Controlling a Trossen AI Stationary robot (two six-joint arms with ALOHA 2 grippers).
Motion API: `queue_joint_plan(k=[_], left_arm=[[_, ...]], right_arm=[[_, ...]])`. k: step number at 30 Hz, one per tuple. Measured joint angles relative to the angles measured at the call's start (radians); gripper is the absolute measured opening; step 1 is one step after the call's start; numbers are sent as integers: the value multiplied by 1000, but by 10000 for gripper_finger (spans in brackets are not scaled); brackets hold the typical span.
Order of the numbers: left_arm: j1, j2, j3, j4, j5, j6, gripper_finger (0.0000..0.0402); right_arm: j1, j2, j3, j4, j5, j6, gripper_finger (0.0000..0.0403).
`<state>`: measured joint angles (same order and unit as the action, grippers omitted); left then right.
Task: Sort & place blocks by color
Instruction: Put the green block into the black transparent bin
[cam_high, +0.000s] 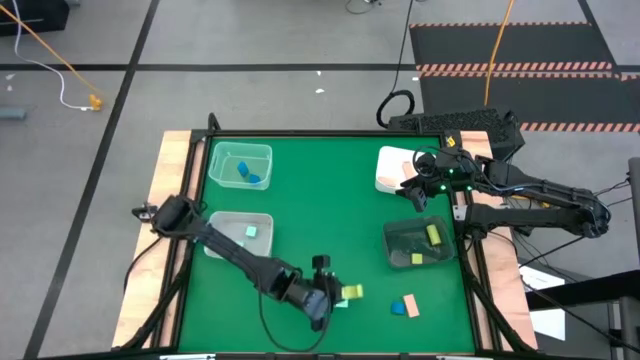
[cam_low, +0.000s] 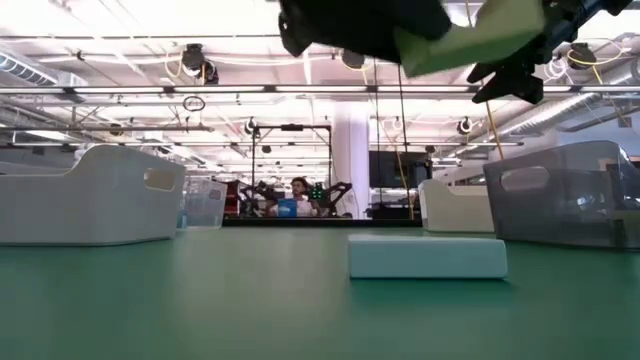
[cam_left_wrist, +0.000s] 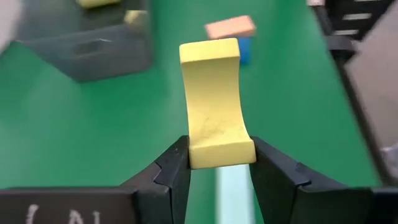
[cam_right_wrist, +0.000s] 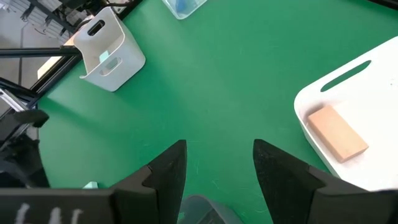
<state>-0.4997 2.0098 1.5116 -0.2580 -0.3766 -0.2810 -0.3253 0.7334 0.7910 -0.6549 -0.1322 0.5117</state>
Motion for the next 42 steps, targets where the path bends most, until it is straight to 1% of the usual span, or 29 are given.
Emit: queue_joint_plan(k=[8, 10, 12, 18, 25, 27, 32, 34, 36, 42], left_arm=[[86, -2, 0, 102, -18, 27, 144], [104, -2, 0, 134, -32, 23, 145], [120, -2, 0, 168, -62, 18, 145], [149, -2, 0, 265, -158, 17, 146], [173, -2, 0, 283, -241, 46, 147], [181, -2, 0, 285, -262, 39, 147], [188, -2, 0, 310, -325, 24, 147], [190, -2, 0, 316, -335, 9, 147], [190, -2, 0, 316, -348, -5, 147], [190, -2, 0, 316, -366, -13, 147]], right_arm=[[0, 0, 0, 0, 0, 0, 178], [0, 1, -2, 29, 0, -11, 178], [0, 2, -9, 105, 0, -15, 178], [0, 1, -53, 338, -1, 52, 178], [0, 2, -147, 702, -4, 257, 178], [-1, 2, -172, 795, -54, 342, 178], [0, 1, -246, 1014, -261, 488, 178], [0, 2, -275, 1093, -314, 557, 178], [0, 1, -301, 1157, -341, 635, 178], [0, 2, -365, 1315, -344, 815, 178]])
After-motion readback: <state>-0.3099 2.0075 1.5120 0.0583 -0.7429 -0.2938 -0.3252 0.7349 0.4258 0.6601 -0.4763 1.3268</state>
